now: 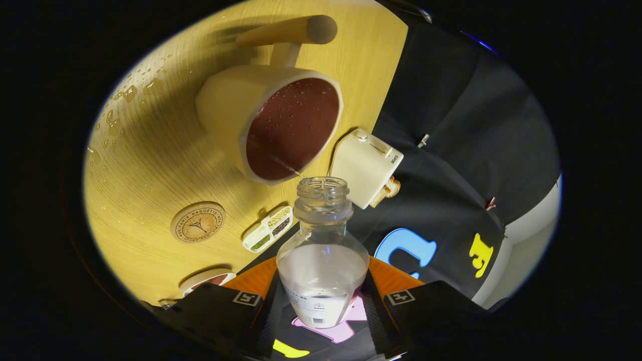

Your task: Take the bottle from table, then pour the juice into the cup, finally place the bottle on the coaster

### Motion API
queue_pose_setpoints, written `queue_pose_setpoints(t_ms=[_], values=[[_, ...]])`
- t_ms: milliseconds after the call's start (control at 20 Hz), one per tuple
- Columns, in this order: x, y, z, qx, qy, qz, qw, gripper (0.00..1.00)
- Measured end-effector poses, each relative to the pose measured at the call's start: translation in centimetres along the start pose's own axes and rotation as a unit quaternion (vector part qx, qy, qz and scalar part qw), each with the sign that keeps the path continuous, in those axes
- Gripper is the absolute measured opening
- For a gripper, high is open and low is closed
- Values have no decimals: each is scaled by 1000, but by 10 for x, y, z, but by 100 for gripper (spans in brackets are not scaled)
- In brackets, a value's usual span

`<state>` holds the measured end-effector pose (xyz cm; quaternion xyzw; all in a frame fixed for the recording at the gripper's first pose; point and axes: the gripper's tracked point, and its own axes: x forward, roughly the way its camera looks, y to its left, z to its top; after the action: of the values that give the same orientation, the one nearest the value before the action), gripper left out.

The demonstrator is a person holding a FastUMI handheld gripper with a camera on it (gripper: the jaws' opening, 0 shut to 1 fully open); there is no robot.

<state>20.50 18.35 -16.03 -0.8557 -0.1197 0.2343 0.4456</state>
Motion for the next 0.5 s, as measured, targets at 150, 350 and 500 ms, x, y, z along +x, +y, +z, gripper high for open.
queue_pose_setpoints(t_ms=[150, 350, 500], values=[[-5, 1, -1, 63, 10, 3, 998, 75], [-14, -12, 1, 168, 16, -13, 986, 75], [-20, -16, -6, 277, 27, -9, 960, 75]])
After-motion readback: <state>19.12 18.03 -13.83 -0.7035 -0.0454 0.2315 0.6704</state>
